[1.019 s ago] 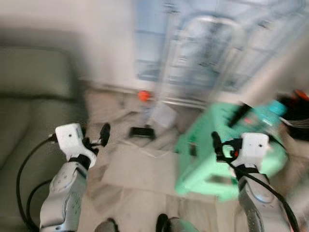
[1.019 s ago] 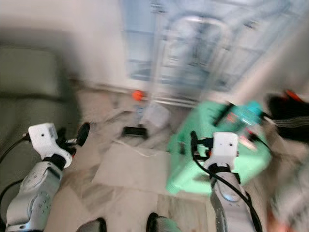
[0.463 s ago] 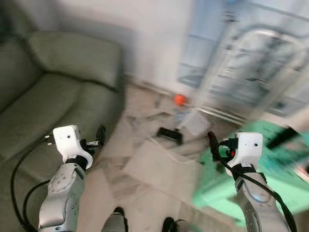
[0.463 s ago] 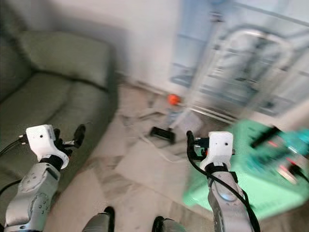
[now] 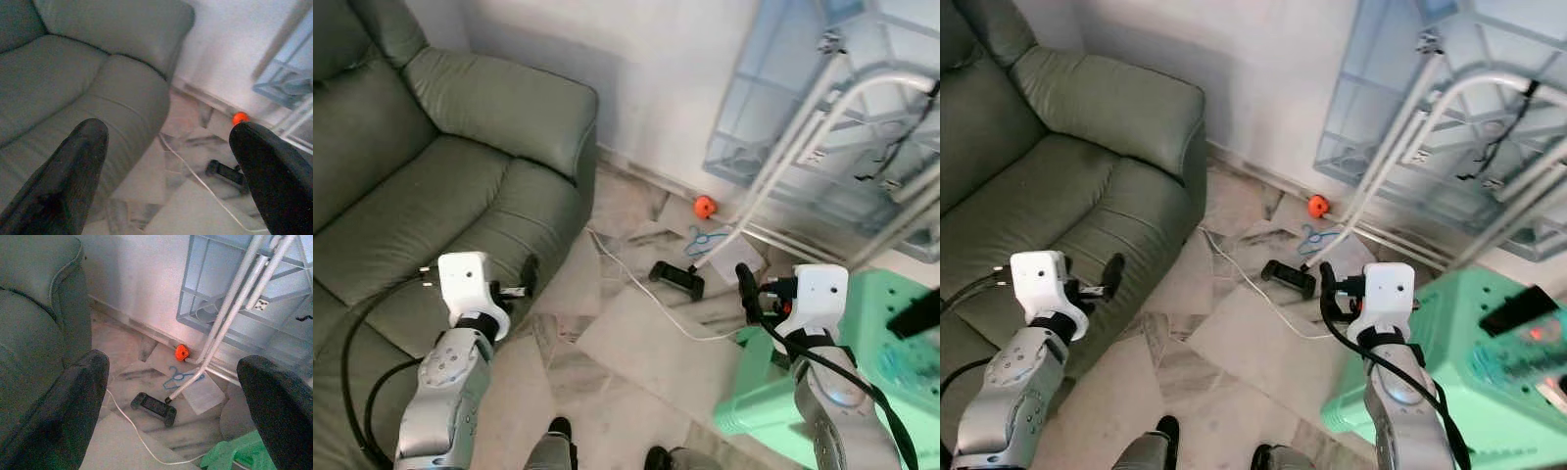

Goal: Move the pillow to the sofa

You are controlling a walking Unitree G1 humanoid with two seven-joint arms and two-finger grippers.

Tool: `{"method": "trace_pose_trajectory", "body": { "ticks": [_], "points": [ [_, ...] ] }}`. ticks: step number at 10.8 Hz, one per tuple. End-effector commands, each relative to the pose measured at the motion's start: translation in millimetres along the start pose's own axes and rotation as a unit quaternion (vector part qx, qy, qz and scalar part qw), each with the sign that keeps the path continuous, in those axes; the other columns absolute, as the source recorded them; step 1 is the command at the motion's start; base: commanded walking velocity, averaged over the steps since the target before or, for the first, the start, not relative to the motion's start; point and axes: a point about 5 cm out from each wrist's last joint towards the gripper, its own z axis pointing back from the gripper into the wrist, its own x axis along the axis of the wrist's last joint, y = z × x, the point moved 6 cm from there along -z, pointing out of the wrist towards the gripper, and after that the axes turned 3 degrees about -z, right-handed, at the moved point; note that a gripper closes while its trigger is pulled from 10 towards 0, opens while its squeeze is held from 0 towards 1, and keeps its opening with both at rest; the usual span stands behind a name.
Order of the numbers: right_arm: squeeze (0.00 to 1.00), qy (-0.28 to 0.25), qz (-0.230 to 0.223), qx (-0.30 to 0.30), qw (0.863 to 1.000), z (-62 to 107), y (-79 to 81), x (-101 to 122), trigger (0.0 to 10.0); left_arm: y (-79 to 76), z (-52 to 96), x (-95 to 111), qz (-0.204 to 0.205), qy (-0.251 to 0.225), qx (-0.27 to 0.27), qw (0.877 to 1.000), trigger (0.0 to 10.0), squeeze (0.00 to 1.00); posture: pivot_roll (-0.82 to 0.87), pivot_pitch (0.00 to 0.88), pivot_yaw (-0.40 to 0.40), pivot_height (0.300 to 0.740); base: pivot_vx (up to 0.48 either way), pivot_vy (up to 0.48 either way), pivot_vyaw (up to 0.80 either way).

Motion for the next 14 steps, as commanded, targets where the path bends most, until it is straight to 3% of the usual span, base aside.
{"method": "trace_pose_trajectory", "body": {
  "ticks": [1, 11, 14],
  "points": [
    [0.0, -0.007, 0.008, 0.001, 1.0, 0.6, -1.0, 4, 10.0, 7.1, 0.3, -2, 0.0, 0.0, 0.017, 1.0, 10.0, 0.0, -0.13, 0.199, -0.068, 0.74, 0.0, 0.0, 0.8],
    [0.0, -0.006, 0.015, 0.027, 1.0, -2.4, 8.0, 3, 10.0, 16.4, 1.0, -11, -0.021, 0.007, 0.046, 0.999, 10.0, 0.0, -0.13, 0.185, -0.081, 0.74, 0.0, 0.0, 0.8],
    [0.0, -0.007, 0.016, 0.033, 0.999, -1.9, 10.3, 3, 10.0, 31.3, 0.6, -11, -0.058, 0.007, 0.079, 0.995, 10.0, 0.0, -0.13, 0.179, -0.079, 0.74, 0.0, 0.0, 0.8]
  ]
}}
